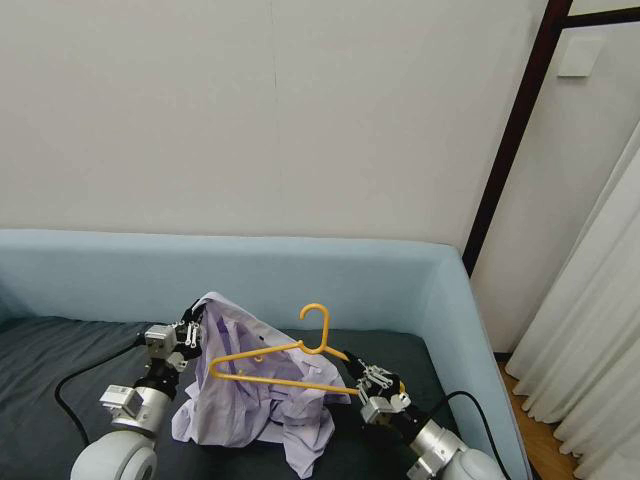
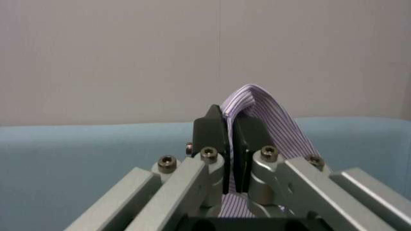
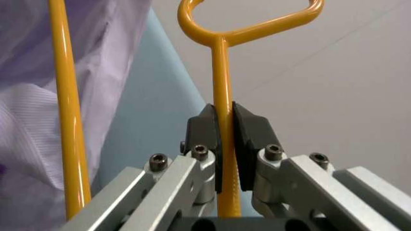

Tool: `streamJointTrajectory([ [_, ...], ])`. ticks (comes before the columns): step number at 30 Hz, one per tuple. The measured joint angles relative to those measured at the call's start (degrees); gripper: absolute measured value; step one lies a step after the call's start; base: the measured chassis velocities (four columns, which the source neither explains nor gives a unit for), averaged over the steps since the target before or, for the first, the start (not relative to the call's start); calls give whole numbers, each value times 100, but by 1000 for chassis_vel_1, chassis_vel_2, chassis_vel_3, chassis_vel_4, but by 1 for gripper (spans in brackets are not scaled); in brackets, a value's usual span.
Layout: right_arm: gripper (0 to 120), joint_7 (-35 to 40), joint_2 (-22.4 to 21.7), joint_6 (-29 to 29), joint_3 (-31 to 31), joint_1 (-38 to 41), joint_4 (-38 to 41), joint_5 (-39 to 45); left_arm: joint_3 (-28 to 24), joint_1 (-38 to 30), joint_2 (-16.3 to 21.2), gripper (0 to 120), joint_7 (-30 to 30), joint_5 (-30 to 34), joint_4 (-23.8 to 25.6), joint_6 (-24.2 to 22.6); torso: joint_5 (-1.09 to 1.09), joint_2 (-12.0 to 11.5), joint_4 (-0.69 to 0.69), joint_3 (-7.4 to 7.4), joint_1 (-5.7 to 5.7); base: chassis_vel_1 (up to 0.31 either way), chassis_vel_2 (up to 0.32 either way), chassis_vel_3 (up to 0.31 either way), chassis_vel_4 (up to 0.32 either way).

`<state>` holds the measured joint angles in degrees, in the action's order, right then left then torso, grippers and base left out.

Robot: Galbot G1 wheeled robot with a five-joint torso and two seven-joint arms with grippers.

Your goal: Pick up the clothes from the sofa and hang them on the clothes hanger.

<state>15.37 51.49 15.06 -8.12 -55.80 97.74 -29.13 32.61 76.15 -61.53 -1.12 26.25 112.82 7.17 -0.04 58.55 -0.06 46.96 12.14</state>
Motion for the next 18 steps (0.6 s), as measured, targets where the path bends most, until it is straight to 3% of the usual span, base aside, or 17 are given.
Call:
streamJointTrajectory([
  [18,5,168,380,-359,-560,778,-493,220,-258,67,-34,1,22,-86,179,5,1,0,-1,0,0,0,0,0,0],
])
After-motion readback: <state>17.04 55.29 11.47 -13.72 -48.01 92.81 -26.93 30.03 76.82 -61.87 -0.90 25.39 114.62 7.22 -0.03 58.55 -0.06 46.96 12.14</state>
